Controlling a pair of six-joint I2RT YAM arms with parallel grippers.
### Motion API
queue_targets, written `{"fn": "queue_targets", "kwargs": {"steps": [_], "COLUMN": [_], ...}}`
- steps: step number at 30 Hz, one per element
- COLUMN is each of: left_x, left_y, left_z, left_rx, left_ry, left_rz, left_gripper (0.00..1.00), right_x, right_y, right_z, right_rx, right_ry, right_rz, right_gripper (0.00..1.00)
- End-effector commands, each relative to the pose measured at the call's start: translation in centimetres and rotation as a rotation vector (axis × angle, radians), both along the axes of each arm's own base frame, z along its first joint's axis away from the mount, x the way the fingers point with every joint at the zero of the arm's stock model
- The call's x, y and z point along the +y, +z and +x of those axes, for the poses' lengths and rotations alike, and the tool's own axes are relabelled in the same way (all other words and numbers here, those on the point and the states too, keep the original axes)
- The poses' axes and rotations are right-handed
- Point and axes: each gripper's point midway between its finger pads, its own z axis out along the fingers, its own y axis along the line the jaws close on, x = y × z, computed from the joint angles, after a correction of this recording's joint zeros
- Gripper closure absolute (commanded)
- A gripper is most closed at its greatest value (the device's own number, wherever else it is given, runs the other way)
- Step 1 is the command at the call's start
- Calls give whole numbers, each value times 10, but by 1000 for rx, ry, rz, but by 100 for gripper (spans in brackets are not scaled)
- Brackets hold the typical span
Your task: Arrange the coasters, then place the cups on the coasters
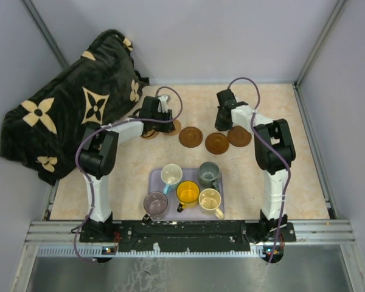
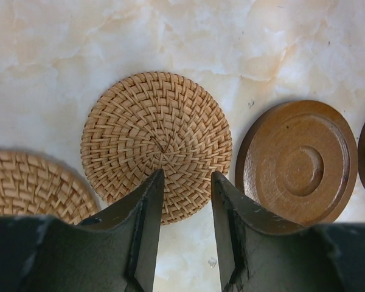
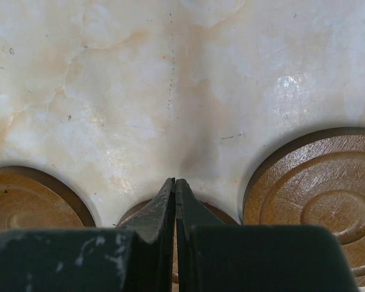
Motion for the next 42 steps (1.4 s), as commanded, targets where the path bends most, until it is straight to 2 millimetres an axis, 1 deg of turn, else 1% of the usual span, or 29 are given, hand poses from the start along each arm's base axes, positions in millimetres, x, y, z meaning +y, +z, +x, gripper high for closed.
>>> {"fn": "queue_targets", "kwargs": {"steps": [1,8,10,14,18,22,25,28,33,42], "left_x": [35,33,30,22,15,13,11,12,11,7], "left_y": [-58,-68,-73,-74,-72,-71,-71,-75,-80,-89], "left_z": [-62,-90,-98,-107,-114,-122,-131,-137,-140,-127], "left_rx": [266,312,329,338,344,352,358,374,387,395], "left_ry": [51,37,24,0,-13,-16,-18,-20,-13,-7], "left_rz": [105,82,72,76,59,55,50,52,46,50], "left_gripper": [56,56,56,56,56,56,56,56,56,55], "right_x": [7,-2,-3,-1,4,10,12,14,20,32], "right_y": [30,58,61,64,53,32,18,8,-5,-31], "right_z": [8,-5,-14,-35,-58,-78,-89,-91,-80,-58], "right_rx": [-95,-155,-158,-165,-132,-80,-49,-29,-1,56], "right_ry": [45,66,70,83,99,110,107,109,116,133], "right_rz": [22,-2,-3,-8,-12,-6,2,5,-2,-15], "right_gripper": [100,100,100,100,100,100,100,100,100,100]}}
